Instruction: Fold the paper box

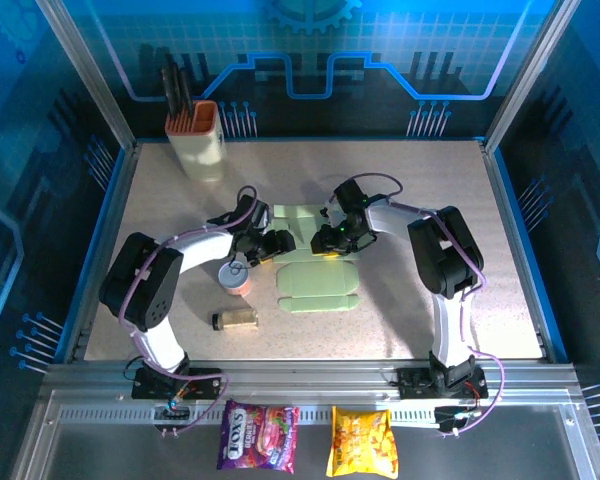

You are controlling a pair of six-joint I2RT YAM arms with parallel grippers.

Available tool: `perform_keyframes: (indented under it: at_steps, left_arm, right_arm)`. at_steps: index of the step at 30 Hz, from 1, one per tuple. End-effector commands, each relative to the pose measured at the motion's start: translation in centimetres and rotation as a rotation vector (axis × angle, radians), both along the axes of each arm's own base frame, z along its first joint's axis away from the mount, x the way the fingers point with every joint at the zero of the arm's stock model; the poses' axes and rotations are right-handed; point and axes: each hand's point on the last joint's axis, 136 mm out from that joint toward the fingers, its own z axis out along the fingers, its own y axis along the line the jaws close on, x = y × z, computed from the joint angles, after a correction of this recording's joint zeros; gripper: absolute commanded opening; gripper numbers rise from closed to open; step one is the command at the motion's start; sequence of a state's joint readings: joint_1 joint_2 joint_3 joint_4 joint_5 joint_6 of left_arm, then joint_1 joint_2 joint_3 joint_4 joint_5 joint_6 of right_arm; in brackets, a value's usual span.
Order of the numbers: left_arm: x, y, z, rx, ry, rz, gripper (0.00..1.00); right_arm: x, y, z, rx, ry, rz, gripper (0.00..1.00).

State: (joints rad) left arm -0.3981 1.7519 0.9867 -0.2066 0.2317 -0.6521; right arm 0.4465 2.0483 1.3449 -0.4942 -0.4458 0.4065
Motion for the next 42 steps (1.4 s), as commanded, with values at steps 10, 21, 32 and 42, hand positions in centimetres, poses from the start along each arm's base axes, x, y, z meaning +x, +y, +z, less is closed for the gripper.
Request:
perform_keyframes:
  at_steps: [10,21,32,42]
  left_arm:
    - [0.2,-0.3,-0.8,0.027,0.034,-0.009,0.72]
    - [0.4,-0.8,-0.6,0.001,0.031,-0.011,0.61]
    - [0.6,-0.9,1.0,-0.015,-0.015,-0.019,0.62]
    - [1.2,0.3,-0.1,0.102,-0.017,-0.038,0.67]
  right_arm:
    - [-1.4,-1.5,-2.7,-0.108,0.050,-0.002,0.41]
    - [-1.5,-1.5,-2.5,-0.107,0.051,-0.001,0.41]
    - [-1.3,-1.6,-1.9,-0.114,0.040,0.000,0.41]
    - [-1.4,-1.5,-1.8,-0.114,0.040,-0.001,0.41]
